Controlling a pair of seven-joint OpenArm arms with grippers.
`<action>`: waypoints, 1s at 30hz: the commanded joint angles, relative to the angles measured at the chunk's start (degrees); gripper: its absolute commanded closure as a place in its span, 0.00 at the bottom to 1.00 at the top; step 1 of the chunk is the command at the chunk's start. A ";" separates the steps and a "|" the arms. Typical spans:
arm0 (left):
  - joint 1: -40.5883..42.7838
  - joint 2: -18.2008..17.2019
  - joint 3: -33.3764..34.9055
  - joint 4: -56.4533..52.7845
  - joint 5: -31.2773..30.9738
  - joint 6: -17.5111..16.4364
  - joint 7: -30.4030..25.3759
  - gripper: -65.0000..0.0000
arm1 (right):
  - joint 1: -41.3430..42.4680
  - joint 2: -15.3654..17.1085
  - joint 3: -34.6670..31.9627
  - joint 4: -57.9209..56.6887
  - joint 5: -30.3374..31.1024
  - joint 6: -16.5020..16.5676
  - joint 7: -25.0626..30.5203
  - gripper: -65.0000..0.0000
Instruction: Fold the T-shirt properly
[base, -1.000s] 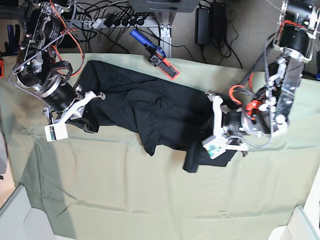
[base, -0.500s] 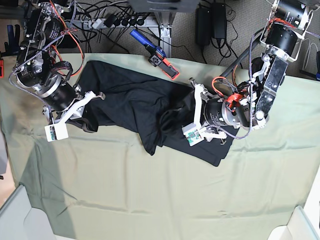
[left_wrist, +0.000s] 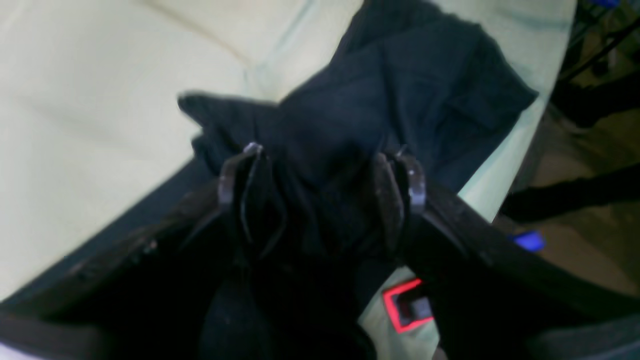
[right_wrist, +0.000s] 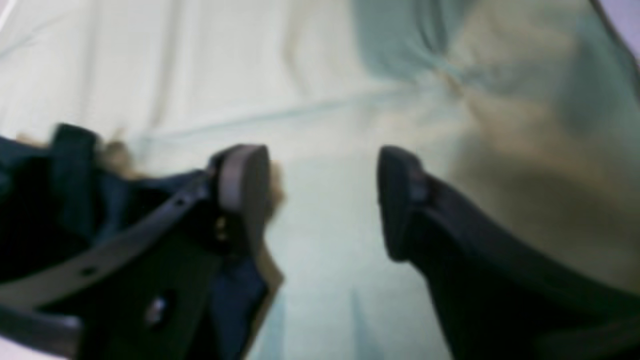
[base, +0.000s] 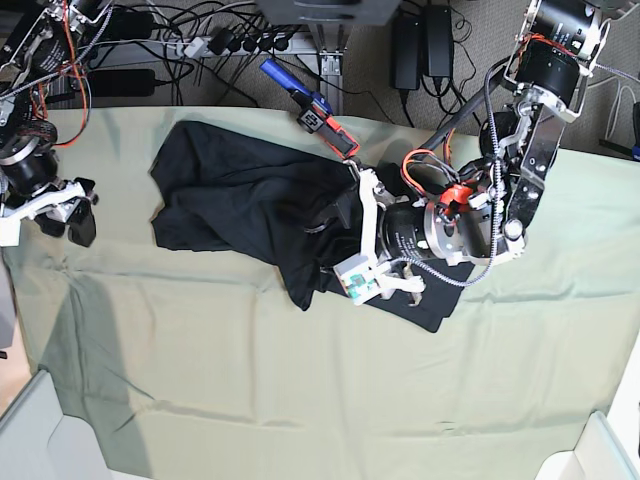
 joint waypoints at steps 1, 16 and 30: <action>-1.05 -0.26 -0.35 0.87 -0.55 -0.46 -0.96 0.42 | 0.00 1.03 0.63 -1.03 2.12 3.13 0.04 0.44; -1.03 -5.92 -11.78 0.85 -1.62 -0.42 -0.96 0.42 | -0.15 -2.01 -13.18 -14.97 7.39 5.25 -0.81 0.44; -0.87 -11.56 -13.86 -3.98 -1.49 -0.37 -0.96 0.42 | 2.21 -5.90 -15.50 -14.95 3.87 5.22 -0.46 1.00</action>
